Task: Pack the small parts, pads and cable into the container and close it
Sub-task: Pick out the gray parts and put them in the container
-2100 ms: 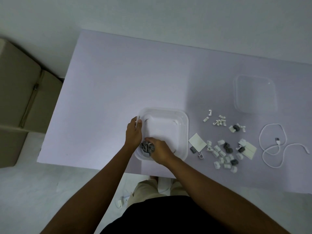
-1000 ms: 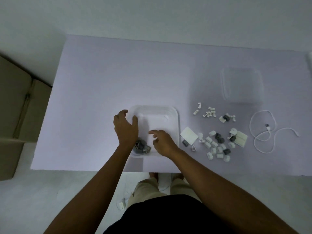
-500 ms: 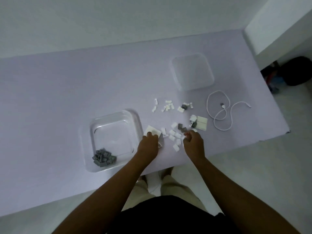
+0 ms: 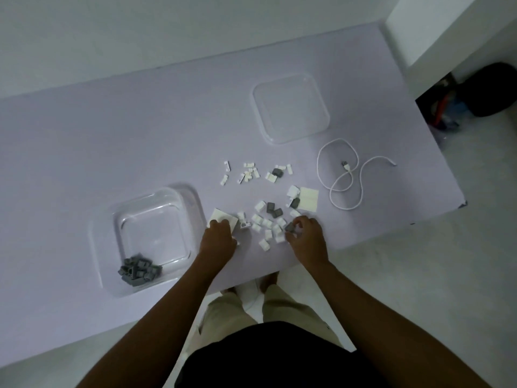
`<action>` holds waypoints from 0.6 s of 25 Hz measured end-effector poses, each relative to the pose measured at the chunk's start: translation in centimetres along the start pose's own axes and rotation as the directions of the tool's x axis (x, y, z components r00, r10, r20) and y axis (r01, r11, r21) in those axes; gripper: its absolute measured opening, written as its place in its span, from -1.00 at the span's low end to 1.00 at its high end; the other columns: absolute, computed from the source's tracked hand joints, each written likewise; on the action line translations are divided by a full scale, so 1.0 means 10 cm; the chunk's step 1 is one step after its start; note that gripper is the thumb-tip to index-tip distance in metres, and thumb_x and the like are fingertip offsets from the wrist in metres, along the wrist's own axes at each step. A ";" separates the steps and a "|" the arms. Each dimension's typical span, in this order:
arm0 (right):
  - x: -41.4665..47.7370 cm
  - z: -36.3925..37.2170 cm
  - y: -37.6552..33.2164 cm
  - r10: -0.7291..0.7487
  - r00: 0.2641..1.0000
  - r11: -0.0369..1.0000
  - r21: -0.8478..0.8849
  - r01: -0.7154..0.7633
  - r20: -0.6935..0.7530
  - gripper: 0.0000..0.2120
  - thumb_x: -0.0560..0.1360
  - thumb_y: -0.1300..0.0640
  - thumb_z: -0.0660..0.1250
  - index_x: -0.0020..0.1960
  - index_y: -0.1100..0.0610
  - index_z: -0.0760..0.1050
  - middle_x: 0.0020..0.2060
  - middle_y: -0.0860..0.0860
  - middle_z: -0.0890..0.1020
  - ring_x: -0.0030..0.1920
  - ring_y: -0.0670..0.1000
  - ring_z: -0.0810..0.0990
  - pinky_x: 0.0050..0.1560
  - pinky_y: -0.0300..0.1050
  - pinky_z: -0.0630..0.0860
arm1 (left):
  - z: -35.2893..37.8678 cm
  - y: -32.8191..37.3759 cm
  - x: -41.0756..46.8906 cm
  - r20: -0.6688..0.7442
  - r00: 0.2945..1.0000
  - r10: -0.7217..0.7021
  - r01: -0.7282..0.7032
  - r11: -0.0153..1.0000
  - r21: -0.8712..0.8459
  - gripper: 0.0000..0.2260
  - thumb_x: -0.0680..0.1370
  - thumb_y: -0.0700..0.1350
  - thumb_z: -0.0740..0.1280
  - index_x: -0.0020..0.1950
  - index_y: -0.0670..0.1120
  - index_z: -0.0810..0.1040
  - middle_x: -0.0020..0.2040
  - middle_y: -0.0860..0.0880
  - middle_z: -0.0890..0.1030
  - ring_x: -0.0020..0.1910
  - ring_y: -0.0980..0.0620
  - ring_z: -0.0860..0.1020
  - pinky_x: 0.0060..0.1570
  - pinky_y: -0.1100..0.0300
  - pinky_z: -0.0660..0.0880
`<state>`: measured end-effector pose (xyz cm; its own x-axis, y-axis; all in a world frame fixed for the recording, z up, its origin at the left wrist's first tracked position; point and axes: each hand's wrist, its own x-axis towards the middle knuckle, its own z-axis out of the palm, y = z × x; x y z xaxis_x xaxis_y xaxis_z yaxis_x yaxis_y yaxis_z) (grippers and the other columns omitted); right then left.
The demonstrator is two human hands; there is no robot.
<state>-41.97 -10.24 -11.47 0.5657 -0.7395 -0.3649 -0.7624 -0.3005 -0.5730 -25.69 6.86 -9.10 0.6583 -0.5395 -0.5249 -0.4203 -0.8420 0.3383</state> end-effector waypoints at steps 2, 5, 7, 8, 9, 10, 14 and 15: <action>0.06 0.04 0.01 -0.059 0.998 0.998 -0.033 0.060 0.025 -0.69 0.42 0.12 0.50 0.13 0.10 0.57 0.02 0.09 0.58 0.08 0.09 0.51 0.04 -0.02 0.54 | -0.12 0.14 0.05 0.089 0.994 -0.066 0.088 0.957 -0.276 -0.81 0.52 -0.08 0.37 0.02 -0.18 0.53 -0.02 -0.12 0.59 -0.07 -0.09 0.58 -0.08 0.12 0.50; 0.15 0.06 0.06 -0.135 0.990 0.990 -0.041 0.137 0.045 -0.83 0.43 0.15 0.49 0.00 0.15 0.61 -0.08 0.09 0.62 -0.01 0.11 0.58 -0.01 -0.07 0.53 | -0.27 0.42 0.15 0.378 0.926 -0.016 0.318 0.577 -0.753 -0.91 0.55 -0.30 0.25 -0.04 -0.30 0.52 -0.12 -0.18 0.58 -0.14 -0.13 0.62 -0.15 0.04 0.61; 0.24 -0.03 0.06 -0.102 0.991 0.991 0.094 0.094 0.089 -0.83 0.43 0.15 0.51 0.00 0.17 0.63 -0.12 0.04 0.67 -0.10 0.00 0.61 -0.05 -0.23 0.52 | -0.33 0.60 0.27 0.472 0.881 0.021 0.435 0.353 -0.828 -0.82 0.43 -0.46 0.14 -0.17 -0.26 0.48 -0.24 -0.16 0.47 -0.20 -0.12 0.55 -0.28 0.09 0.56; 0.28 -0.09 0.04 -0.048 0.992 0.976 0.216 0.023 0.114 -0.86 0.45 0.17 0.49 -0.01 0.16 0.64 -0.15 0.03 0.68 -0.14 -0.03 0.61 -0.09 -0.28 0.52 | -0.35 0.67 0.33 0.493 0.870 0.005 0.471 0.289 -0.834 -0.78 0.36 -0.47 0.09 -0.22 -0.22 0.45 -0.28 -0.13 0.42 -0.27 -0.09 0.48 -0.37 0.15 0.47; 0.33 -0.17 0.02 0.035 0.986 0.910 0.402 -0.098 0.160 -0.93 0.50 0.21 0.42 -0.03 0.16 0.64 -0.18 0.03 0.68 -0.17 -0.01 0.61 -0.15 -0.27 0.53 | -0.34 0.72 0.39 0.496 0.868 -0.022 0.482 0.277 -0.832 -0.76 0.32 -0.46 0.05 -0.25 -0.20 0.43 -0.29 -0.12 0.39 -0.31 -0.06 0.41 -0.42 0.20 0.38; 0.38 -0.25 0.00 0.131 0.962 0.759 0.600 -0.253 0.239 -0.88 0.54 0.25 0.31 -0.06 0.17 0.63 -0.21 0.07 0.67 -0.20 0.04 0.60 -0.21 -0.21 0.54 | -0.33 0.78 0.44 0.473 0.880 -0.046 0.462 0.313 -0.830 -0.76 0.33 -0.44 0.05 -0.25 -0.19 0.43 -0.29 -0.12 0.39 -0.34 -0.04 0.36 -0.44 0.23 0.31; 0.61 -0.61 0.00 0.168 0.873 0.295 0.822 -0.488 0.458 -0.75 0.54 0.29 0.09 -0.18 0.26 0.53 -0.32 0.17 0.56 -0.29 0.14 0.57 -0.26 -0.04 0.53 | -0.11 0.94 0.62 0.101 0.994 -0.037 0.088 0.823 -0.562 -0.90 0.52 -0.17 0.30 -0.17 -0.16 0.55 -0.30 -0.06 0.56 -0.34 0.00 0.49 -0.39 0.24 0.41; 0.69 -0.67 0.01 0.169 0.882 0.372 0.800 -0.471 0.441 -0.76 0.53 0.28 0.14 -0.23 0.26 0.52 -0.35 0.18 0.54 -0.32 0.14 0.55 -0.30 -0.04 0.52 | -0.05 0.98 0.66 0.038 0.999 0.001 0.015 0.901 -0.433 -0.88 0.52 -0.09 0.35 -0.14 -0.14 0.56 -0.29 -0.03 0.59 -0.32 0.01 0.54 -0.33 0.22 0.45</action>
<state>-40.23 -19.37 -9.14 0.5079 -0.4374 -0.7421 -0.2987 0.7186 -0.6280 -25.16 -4.93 -8.81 0.6338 -0.5402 -0.5536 -0.0983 -0.7662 0.6351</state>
